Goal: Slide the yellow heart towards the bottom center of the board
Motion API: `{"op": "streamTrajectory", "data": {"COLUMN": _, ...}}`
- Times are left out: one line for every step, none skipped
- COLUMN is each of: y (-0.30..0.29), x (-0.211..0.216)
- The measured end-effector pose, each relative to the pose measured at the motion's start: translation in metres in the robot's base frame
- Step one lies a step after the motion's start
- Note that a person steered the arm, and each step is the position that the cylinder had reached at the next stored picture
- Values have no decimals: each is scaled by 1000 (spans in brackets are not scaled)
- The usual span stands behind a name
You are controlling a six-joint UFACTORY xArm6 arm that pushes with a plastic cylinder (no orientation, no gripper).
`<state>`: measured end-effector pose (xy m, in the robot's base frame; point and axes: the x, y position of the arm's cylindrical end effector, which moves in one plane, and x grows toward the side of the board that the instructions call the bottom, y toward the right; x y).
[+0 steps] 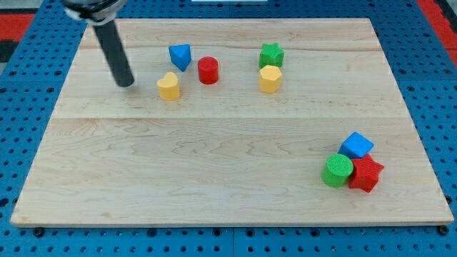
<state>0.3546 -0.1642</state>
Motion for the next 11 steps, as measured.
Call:
{"op": "streamTrajectory", "data": {"y": 42, "x": 2}}
{"op": "streamTrajectory", "data": {"y": 66, "x": 27}}
{"op": "streamTrajectory", "data": {"y": 133, "x": 75}}
{"op": "streamTrajectory", "data": {"y": 196, "x": 111}}
{"op": "streamTrajectory", "data": {"y": 201, "x": 119}}
{"op": "streamTrajectory", "data": {"y": 174, "x": 97}}
{"op": "streamTrajectory", "data": {"y": 158, "x": 103}}
{"op": "streamTrajectory", "data": {"y": 179, "x": 139}}
{"op": "streamTrajectory", "data": {"y": 196, "x": 157}}
{"op": "streamTrajectory", "data": {"y": 159, "x": 162}}
{"op": "streamTrajectory", "data": {"y": 135, "x": 181}}
